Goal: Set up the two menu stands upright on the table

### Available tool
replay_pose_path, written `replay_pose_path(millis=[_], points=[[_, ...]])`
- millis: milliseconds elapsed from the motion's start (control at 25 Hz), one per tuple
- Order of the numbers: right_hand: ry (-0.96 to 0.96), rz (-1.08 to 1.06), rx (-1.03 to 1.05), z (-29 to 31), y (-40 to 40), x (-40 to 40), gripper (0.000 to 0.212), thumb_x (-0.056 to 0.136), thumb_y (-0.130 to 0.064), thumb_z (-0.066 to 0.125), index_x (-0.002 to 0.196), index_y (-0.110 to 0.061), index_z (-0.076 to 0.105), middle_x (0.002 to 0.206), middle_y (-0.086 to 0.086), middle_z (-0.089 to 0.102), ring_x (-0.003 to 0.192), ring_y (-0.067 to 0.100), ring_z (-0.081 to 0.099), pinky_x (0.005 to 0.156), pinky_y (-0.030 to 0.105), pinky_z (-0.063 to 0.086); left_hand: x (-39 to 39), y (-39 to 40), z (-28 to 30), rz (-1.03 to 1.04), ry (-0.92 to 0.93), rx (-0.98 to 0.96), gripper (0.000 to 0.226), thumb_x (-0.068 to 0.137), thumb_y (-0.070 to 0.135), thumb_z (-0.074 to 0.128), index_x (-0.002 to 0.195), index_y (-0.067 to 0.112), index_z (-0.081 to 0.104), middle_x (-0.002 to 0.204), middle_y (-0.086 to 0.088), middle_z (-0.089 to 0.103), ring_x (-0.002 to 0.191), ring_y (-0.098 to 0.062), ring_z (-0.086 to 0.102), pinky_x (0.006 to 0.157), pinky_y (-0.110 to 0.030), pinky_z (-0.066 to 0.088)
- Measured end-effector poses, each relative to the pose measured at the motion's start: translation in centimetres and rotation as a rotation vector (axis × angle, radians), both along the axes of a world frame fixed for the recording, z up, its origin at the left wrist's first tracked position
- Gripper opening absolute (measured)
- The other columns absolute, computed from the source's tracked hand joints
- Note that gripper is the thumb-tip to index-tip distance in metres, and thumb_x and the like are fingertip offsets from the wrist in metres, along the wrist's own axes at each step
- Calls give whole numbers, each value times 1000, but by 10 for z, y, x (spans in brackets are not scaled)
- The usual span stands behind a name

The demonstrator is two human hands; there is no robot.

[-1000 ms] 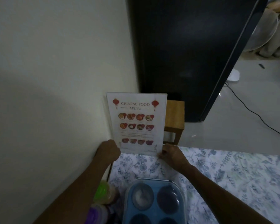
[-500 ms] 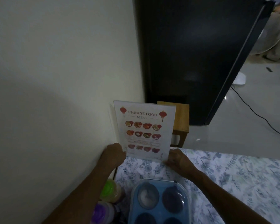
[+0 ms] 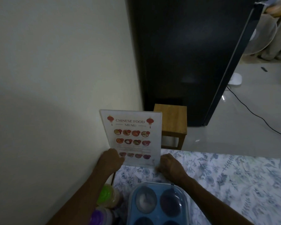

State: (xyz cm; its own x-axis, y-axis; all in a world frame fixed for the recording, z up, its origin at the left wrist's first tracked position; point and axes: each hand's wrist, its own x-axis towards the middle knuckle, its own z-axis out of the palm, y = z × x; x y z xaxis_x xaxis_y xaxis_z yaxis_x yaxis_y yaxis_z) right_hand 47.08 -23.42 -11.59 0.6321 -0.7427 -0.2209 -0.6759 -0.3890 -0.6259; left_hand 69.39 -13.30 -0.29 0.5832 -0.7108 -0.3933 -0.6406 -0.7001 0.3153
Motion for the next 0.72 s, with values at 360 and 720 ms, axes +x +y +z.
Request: replay_pose_path(millis=[360, 720], points=[[14, 20, -8, 9, 5, -7, 46, 85, -43, 66, 124, -20, 57, 124, 1, 64, 110, 17, 62, 88, 22, 49, 2, 2, -6, -17, 35, -10, 56, 90, 38, 64, 134, 5, 52, 135, -14, 59, 121, -29, 59, 95, -32, 48], [-51, -93, 42, 20, 14, -21, 38, 78, -47, 69, 110, -28, 62, 117, -5, 63, 105, 14, 63, 88, 28, 56, -11, 20, -14, -14, 99, 17, 61, 89, 46, 62, 136, 9, 51, 135, -12, 59, 118, -27, 59, 98, -35, 50]])
